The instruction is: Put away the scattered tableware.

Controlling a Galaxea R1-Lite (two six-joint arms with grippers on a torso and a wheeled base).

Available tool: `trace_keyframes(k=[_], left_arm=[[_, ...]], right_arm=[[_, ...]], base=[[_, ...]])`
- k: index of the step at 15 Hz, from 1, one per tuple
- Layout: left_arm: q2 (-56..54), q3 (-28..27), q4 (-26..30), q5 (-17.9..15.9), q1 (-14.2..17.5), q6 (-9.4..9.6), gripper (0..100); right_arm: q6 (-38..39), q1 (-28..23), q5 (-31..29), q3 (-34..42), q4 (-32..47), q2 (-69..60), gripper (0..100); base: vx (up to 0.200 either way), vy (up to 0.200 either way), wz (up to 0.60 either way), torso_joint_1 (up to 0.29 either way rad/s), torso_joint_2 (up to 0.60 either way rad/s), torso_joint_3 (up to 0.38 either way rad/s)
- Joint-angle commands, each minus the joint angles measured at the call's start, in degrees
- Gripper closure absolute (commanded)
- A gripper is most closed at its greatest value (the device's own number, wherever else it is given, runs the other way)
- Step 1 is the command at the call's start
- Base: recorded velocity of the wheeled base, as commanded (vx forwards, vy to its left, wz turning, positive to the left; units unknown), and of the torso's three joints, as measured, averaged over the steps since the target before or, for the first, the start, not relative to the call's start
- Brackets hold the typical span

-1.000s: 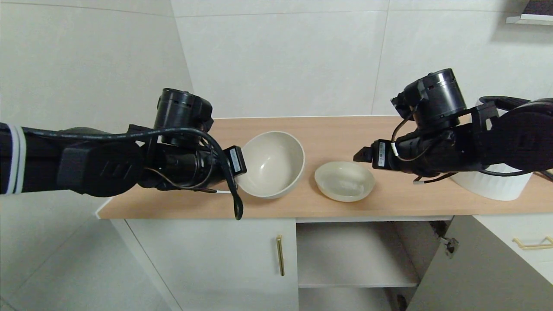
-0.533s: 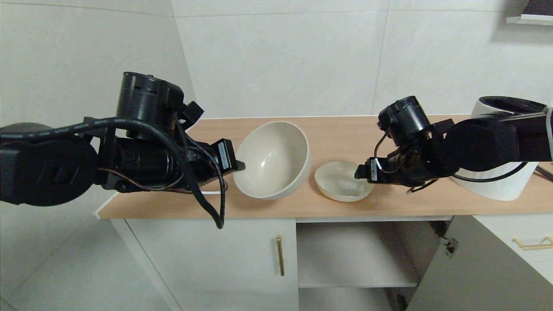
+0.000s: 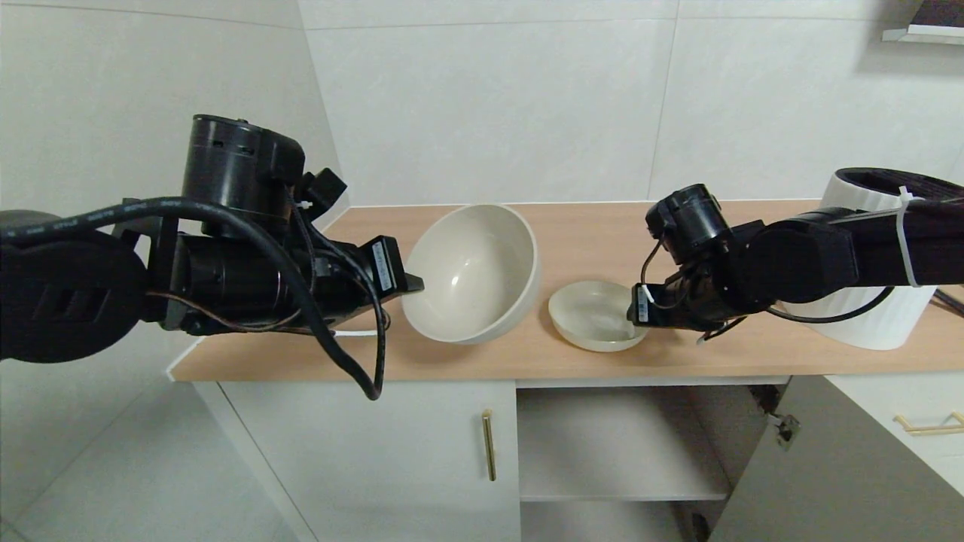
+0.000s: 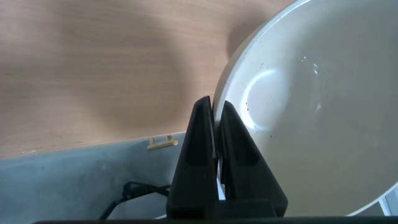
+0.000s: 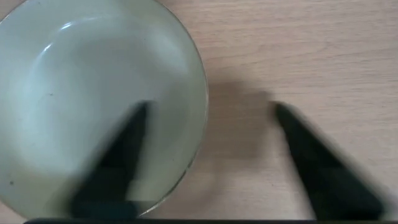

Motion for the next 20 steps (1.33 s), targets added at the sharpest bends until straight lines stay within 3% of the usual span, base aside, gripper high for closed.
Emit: trace_keyframes(k=[1, 6, 9, 11, 12, 16, 20], left_arm=[[-0.6, 0.1, 0.0, 0.0, 0.0, -0.03, 100], [-3.4, 2.2, -0.1, -0.8, 0.0, 0.06, 100], [-7.9, 6.8, -0.1, -2.3, 0.0, 0.49, 100], [-9.7, 8.6, 0.0, -2.4, 0.0, 2.43, 100], [-11.6, 10.6, 0.0, -3.1, -0.4, 4.27, 100], [-14.8, 17.2, -0.1, -5.2, -3.2, 6.91, 100], [-13.7, 17.6, -0.2, -5.2, -3.5, 7.0, 100]], right_arm=[[0.0, 0.0, 0.1, -0.2, 0.0, 0.3, 100], [3.7, -0.9, 8.9, 0.4, 1.0, -6.1, 100], [6.7, -2.7, 16.5, 1.0, 8.5, -15.1, 100], [6.5, -4.3, 20.9, 2.9, 10.1, -19.5, 100], [6.3, -4.6, 23.5, 7.3, 10.3, -23.4, 100], [2.7, -4.6, 24.7, 17.1, 7.8, -28.1, 100], [1.5, -4.6, 24.2, 19.6, 7.4, -28.5, 100]], base=[[0.0, 0.0, 0.0, 0.0, 0.0, 0.0], [0.0, 0.0, 0.0, 0.0, 0.0, 0.0], [0.0, 0.0, 0.0, 0.0, 0.0, 0.0], [0.0, 0.0, 0.0, 0.0, 0.0, 0.0], [0.0, 0.0, 0.0, 0.0, 0.0, 0.0], [0.0, 0.0, 0.0, 0.0, 0.0, 0.0], [-0.05, 0.0, 0.0, 0.001, 0.0, -0.001]])
